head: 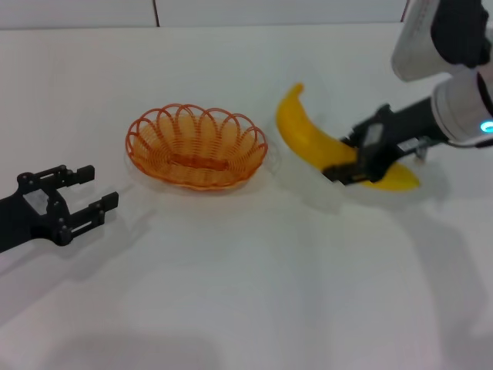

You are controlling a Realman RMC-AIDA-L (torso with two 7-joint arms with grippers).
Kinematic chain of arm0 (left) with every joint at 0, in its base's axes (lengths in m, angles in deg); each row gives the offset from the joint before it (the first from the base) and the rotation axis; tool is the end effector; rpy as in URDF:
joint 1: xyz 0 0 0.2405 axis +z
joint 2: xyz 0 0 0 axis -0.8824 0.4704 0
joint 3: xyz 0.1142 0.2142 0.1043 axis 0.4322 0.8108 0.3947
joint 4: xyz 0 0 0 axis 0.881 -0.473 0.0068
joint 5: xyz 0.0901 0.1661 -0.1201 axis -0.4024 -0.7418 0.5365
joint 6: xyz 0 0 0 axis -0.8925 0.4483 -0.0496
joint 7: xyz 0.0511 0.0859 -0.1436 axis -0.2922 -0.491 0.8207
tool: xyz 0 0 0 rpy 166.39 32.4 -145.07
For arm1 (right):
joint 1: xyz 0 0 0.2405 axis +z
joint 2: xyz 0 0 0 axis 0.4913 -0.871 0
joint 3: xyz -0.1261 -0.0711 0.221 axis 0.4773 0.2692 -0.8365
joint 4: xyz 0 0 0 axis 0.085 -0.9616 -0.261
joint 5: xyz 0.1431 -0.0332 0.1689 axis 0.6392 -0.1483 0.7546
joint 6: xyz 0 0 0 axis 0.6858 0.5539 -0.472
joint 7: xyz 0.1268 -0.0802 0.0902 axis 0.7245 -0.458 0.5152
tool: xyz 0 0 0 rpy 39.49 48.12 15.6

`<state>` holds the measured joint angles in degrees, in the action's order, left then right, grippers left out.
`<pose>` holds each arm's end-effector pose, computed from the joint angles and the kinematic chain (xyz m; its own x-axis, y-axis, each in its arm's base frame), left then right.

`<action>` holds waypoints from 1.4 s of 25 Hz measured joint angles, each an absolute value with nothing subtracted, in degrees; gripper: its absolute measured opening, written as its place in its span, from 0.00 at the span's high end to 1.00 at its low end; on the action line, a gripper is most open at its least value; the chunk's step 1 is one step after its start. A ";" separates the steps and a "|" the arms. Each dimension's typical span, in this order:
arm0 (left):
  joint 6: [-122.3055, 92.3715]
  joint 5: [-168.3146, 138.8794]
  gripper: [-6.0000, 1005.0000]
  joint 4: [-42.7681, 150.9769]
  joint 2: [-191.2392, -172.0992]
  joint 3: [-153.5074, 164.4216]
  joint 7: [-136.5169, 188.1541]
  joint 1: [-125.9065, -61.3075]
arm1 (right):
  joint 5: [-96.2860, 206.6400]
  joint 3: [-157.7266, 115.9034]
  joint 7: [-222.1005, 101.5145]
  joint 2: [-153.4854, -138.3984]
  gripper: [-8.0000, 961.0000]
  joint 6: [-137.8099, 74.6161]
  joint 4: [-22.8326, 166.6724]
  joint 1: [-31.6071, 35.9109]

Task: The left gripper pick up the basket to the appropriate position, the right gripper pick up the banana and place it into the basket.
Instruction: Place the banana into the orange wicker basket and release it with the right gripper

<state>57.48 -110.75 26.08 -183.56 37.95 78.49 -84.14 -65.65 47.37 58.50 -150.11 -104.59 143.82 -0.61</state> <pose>-0.3391 0.3312 -0.0229 0.8776 0.1607 0.4516 0.3796 -0.8083 -0.4501 0.2094 0.3823 -0.0209 0.9159 -0.3886 0.1007 -0.3351 -0.8782 -0.3411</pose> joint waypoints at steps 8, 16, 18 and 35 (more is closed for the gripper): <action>57.48 -110.75 0.41 26.08 -183.64 37.95 78.49 -84.36 | -60.07 55.81 57.72 -150.10 0.50 -96.69 143.01 5.43; 57.38 -110.74 0.41 27.26 -183.59 38.77 78.49 -85.79 | -57.00 66.90 59.61 -150.36 0.50 -84.90 132.94 15.68; 57.30 -110.72 0.41 27.34 -183.58 39.17 78.49 -86.01 | -56.96 69.57 60.74 -150.43 0.50 -81.25 130.17 17.72; 57.22 -110.66 0.41 27.48 -183.55 39.44 78.49 -86.30 | -56.94 75.52 61.96 -150.51 0.41 -73.32 123.24 20.79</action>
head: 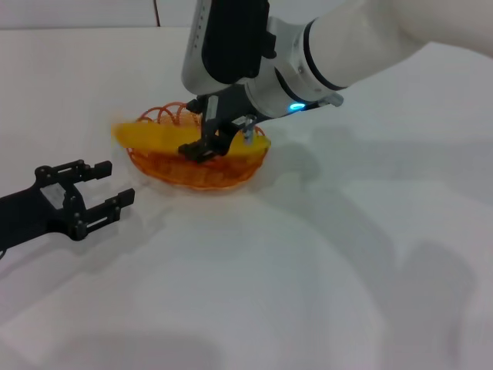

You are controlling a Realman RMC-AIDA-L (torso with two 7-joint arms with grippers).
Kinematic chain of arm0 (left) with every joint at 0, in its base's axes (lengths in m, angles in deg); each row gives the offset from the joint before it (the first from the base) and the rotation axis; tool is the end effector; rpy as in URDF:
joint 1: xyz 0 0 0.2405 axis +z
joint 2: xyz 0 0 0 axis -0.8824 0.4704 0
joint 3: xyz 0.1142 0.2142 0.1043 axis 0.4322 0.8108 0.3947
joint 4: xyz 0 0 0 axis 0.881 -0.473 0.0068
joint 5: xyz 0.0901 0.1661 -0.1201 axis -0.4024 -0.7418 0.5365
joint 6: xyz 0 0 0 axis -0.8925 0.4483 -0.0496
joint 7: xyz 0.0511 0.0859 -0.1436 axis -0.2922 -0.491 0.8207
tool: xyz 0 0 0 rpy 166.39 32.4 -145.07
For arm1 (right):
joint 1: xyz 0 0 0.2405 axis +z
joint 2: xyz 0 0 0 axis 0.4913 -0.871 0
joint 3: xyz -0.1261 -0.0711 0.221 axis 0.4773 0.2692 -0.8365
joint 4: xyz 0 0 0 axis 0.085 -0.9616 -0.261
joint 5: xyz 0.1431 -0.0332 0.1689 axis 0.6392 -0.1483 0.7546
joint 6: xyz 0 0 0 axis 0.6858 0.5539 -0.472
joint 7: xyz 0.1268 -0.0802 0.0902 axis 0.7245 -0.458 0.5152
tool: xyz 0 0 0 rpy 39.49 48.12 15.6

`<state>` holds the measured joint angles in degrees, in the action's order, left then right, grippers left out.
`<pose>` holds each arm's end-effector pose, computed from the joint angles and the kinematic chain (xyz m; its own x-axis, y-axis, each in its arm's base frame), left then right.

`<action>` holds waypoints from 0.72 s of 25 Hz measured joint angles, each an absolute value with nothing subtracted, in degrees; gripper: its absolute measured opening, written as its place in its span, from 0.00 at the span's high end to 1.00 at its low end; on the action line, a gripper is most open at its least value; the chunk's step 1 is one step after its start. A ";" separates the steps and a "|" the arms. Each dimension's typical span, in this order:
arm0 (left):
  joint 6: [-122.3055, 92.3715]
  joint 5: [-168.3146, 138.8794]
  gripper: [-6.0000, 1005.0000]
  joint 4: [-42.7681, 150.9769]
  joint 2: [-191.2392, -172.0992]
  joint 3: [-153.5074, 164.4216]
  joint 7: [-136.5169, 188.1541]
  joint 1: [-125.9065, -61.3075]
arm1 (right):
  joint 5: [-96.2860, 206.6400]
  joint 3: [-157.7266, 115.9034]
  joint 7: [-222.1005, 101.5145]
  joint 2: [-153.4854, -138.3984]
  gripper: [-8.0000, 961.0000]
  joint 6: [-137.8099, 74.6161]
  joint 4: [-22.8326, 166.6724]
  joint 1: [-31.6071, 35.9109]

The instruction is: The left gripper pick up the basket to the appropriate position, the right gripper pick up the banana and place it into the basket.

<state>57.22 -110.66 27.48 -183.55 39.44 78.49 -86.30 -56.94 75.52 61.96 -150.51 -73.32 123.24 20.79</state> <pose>-0.3266 0.3389 -0.0318 0.8810 0.1460 0.4500 0.3541 -0.8343 -0.4226 0.1006 0.4260 -0.1417 0.9888 -0.0559 0.1381 -0.0052 -0.9393 -0.3431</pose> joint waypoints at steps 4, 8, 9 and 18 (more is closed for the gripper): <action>57.22 -110.69 0.41 27.48 -183.55 39.44 78.49 -85.84 | -56.92 74.43 61.63 -150.18 0.28 -74.41 126.37 17.76; 57.22 -110.72 0.41 27.49 -183.55 39.44 78.49 -85.68 | -54.93 68.28 55.90 -149.99 0.15 -78.56 133.30 9.66; 57.22 -110.72 0.41 27.49 -183.55 39.44 78.49 -85.66 | -52.89 66.00 53.22 -149.99 0.15 -80.27 134.13 8.06; 57.27 -110.25 0.41 27.57 -183.62 39.31 78.48 -85.49 | -38.38 44.30 31.55 -149.86 0.16 -94.69 123.57 2.09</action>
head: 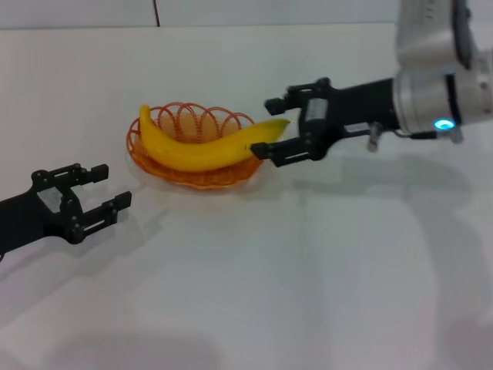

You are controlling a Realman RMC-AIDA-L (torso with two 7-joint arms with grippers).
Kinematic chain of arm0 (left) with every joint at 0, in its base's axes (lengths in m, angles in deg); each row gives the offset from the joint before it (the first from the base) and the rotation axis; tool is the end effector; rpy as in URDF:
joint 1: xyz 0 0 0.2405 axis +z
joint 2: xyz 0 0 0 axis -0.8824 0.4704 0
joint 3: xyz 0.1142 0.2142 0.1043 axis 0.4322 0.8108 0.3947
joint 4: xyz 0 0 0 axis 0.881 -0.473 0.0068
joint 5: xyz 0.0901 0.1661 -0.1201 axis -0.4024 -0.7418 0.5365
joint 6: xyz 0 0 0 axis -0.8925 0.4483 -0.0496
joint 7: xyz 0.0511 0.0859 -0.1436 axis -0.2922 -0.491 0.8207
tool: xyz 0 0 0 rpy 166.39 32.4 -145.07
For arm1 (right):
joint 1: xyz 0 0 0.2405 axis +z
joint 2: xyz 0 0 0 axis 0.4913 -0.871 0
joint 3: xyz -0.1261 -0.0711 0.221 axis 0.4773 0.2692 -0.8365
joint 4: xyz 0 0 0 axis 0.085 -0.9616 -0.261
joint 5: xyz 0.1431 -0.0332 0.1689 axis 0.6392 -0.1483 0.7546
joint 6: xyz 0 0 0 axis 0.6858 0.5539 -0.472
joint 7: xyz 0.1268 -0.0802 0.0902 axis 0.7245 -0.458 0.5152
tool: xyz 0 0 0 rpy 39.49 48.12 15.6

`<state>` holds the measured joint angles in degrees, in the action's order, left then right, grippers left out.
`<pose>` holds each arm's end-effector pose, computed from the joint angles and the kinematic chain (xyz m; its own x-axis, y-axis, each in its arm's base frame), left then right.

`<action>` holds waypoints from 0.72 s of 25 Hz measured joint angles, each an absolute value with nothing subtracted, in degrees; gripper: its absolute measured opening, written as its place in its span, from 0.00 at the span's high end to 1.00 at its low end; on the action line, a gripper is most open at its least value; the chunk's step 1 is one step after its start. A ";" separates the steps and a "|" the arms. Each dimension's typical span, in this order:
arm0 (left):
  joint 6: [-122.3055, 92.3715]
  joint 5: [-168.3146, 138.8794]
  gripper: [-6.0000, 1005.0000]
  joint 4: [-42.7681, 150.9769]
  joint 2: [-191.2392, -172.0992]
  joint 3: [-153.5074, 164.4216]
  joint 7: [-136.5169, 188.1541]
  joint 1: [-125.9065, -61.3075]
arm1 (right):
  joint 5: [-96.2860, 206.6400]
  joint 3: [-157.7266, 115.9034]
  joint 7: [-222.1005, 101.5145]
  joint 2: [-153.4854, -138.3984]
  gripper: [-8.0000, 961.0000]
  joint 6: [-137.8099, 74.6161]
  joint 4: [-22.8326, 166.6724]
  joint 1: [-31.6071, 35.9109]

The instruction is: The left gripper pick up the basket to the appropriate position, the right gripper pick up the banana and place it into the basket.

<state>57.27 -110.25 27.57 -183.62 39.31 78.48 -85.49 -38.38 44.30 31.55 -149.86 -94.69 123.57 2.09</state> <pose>-0.3306 0.3347 -0.0316 0.8749 0.1575 0.4579 0.3707 -0.8262 -0.4242 0.1957 0.3987 -0.0503 0.9457 -0.2025 -0.2543 -0.2665 -0.9309 -0.2498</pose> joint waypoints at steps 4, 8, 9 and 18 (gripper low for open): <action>57.40 -109.96 0.41 27.57 -183.64 39.02 78.01 -85.49 | -37.61 36.01 24.44 -149.84 0.16 -95.12 114.61 1.81; 57.50 -108.91 0.41 27.57 -183.64 39.23 77.86 -85.51 | -37.58 29.53 19.19 -149.49 0.16 -95.62 108.01 1.69; 57.51 -108.76 0.41 27.57 -183.65 39.23 77.86 -85.49 | -37.57 28.32 18.19 -149.42 0.16 -96.03 106.86 1.35; 57.59 -107.55 0.41 28.93 -183.73 38.91 76.03 -85.49 | -37.83 26.16 14.47 -149.41 0.16 -97.30 103.71 -1.82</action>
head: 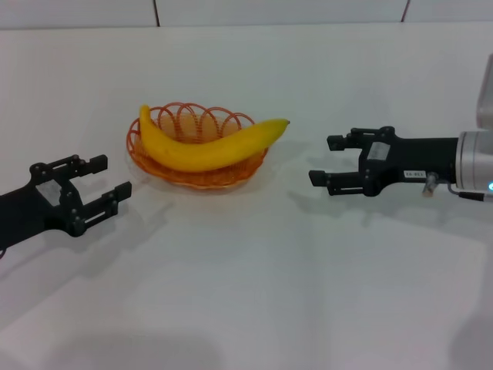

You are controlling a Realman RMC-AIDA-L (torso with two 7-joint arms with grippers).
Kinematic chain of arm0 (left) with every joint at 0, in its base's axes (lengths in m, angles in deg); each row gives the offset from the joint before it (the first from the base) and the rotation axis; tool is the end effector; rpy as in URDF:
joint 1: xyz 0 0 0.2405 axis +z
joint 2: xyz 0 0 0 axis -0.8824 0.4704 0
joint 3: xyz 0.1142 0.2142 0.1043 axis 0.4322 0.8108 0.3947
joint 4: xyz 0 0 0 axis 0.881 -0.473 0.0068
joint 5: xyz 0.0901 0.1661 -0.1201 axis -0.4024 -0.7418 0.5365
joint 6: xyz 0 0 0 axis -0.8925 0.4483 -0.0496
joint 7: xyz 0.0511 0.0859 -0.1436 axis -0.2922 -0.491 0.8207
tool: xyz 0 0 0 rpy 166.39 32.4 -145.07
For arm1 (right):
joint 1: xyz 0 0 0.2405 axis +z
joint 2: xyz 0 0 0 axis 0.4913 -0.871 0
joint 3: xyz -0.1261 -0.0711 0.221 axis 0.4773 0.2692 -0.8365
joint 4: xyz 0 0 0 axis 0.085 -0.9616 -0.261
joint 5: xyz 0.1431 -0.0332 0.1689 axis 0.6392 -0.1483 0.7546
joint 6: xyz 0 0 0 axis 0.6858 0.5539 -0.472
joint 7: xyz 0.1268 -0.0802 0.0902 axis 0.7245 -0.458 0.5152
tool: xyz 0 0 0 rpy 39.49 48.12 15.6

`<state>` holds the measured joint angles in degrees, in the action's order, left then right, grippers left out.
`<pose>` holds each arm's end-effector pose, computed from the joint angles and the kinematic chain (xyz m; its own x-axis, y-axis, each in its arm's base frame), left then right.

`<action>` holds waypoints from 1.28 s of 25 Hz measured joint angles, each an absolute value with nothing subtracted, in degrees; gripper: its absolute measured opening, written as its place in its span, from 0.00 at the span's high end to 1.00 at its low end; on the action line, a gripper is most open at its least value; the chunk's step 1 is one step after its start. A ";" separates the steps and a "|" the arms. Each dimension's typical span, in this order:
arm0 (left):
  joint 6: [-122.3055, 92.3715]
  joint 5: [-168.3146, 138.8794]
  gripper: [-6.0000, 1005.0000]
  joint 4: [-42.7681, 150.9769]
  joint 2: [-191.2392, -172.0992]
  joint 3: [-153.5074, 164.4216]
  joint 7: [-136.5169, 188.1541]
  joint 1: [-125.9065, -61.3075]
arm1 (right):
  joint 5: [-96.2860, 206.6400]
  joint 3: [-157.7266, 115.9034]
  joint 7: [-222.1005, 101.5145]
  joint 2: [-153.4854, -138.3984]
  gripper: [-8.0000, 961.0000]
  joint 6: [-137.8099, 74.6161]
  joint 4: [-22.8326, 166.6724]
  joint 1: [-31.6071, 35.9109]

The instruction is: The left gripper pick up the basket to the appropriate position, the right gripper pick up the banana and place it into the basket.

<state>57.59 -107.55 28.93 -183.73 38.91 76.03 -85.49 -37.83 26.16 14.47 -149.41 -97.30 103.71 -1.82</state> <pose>-0.3270 0.3360 -0.0310 0.8636 0.1252 0.4884 0.3700 -0.8154 -0.4453 0.2976 0.3671 -0.0443 0.8521 -0.3588 -0.3811 -0.4750 -0.8359 -0.2749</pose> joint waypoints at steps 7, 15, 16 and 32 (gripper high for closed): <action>57.58 -107.14 0.41 29.03 -183.77 38.97 75.44 -85.41 | -37.93 26.02 13.23 -149.42 0.16 -97.34 103.65 -2.20; 57.57 -107.09 0.41 29.07 -183.74 39.11 75.42 -85.46 | -35.88 25.89 10.00 -149.55 0.16 -97.73 103.36 -4.40; 57.57 -107.09 0.41 29.07 -183.74 39.11 75.42 -85.46 | -35.88 25.89 10.00 -149.55 0.16 -97.73 103.36 -4.40; 57.57 -107.02 0.41 29.06 -183.73 38.92 75.42 -85.45 | -30.93 25.87 2.59 -149.44 0.16 -99.58 99.37 -5.27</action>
